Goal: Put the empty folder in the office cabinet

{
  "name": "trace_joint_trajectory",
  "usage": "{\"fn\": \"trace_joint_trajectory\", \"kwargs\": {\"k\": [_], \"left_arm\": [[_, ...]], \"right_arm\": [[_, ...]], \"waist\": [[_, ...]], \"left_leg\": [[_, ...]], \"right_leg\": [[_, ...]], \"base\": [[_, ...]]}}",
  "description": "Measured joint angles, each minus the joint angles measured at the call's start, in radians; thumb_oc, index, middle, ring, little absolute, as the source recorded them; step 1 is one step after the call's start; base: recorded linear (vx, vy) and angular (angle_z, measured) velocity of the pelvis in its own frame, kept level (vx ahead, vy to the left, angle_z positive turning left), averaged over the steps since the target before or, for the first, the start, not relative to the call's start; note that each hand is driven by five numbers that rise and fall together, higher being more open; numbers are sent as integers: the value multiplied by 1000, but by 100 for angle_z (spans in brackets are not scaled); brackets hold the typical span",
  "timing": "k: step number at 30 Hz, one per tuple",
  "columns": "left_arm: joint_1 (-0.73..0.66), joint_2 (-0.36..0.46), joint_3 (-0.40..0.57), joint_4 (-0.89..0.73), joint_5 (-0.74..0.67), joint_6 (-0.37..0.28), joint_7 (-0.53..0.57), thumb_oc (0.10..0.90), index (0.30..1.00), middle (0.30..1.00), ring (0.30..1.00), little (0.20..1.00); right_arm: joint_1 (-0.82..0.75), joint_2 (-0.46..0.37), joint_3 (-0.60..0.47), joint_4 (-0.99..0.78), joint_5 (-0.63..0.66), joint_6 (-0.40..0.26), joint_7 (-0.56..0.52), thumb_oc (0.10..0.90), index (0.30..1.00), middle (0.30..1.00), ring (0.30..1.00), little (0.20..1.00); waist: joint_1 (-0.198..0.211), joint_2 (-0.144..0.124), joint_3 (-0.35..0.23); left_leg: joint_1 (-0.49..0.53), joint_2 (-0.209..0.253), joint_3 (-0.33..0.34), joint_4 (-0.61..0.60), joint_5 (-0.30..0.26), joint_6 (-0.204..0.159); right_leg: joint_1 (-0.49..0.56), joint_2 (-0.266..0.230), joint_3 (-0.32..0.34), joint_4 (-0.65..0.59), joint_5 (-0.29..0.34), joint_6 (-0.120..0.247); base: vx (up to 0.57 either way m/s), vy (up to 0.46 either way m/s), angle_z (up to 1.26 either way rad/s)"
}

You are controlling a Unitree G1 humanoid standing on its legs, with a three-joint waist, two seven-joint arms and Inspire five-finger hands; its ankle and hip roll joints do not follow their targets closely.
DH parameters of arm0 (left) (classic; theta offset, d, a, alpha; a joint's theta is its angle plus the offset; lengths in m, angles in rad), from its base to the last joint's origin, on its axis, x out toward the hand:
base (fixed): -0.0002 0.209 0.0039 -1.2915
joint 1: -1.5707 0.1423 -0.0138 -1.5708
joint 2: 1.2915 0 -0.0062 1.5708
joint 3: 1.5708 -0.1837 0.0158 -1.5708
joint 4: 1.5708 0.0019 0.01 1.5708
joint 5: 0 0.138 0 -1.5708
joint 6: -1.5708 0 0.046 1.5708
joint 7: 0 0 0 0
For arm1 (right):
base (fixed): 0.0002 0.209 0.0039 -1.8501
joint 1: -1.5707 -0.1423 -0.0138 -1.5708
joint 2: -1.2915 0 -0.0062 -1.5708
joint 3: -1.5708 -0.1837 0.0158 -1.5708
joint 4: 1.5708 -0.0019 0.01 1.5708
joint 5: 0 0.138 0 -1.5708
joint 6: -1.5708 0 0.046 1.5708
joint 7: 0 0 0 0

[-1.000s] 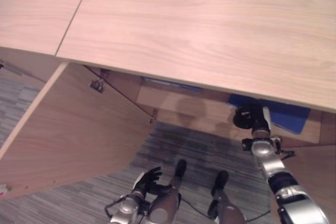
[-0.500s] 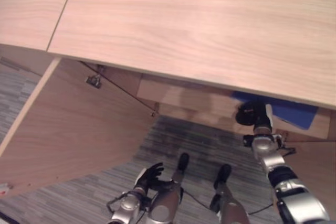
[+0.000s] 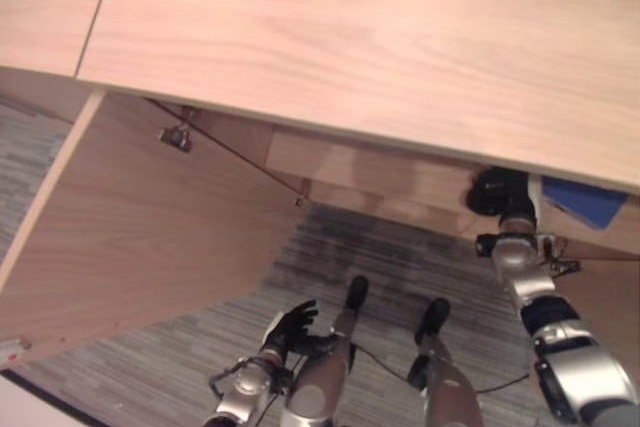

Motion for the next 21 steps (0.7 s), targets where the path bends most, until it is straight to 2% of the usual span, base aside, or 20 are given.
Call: {"fn": "trace_joint_trajectory", "kwargs": {"k": [8,12,16,21], "left_arm": [[-1,0,-9,-5,-3,-6,0,800,900,900,900,900],[-3,0,-19,-19,-5,-6,0,800,900,900,900,900],[-5,0,-18,-23,-6,-7,-1,800,900,900,900,900],[-13,-2,-30,-23,-41,-6,-2,800,900,900,900,900]], "right_arm": [[-13,-8,-4,3,20,-18,-25,400,300,300,300,300],[-26,-22,-4,3,20,-31,-41,400,300,300,300,300],[-35,-36,0,4,24,-32,-43,400,300,300,300,300],[-75,-89,0,42,25,-13,-45,400,300,300,300,300]], "waist": [[0,7,4],[1,19,9],[1,20,8],[3,41,17]], "left_leg": [[-14,-12,-3,2,5,4],[-28,-15,-7,10,7,5],[-42,-16,-14,12,12,4],[-45,-22,-28,12,17,4]], "right_leg": [[-29,-20,-4,42,-16,2],[-51,-27,-6,75,-32,5],[-79,-33,-7,109,-44,-3],[-92,-47,-16,148,-63,3]], "base": [[-1,2,2],[0,5,3],[-4,2,3],[-3,11,8]]}}
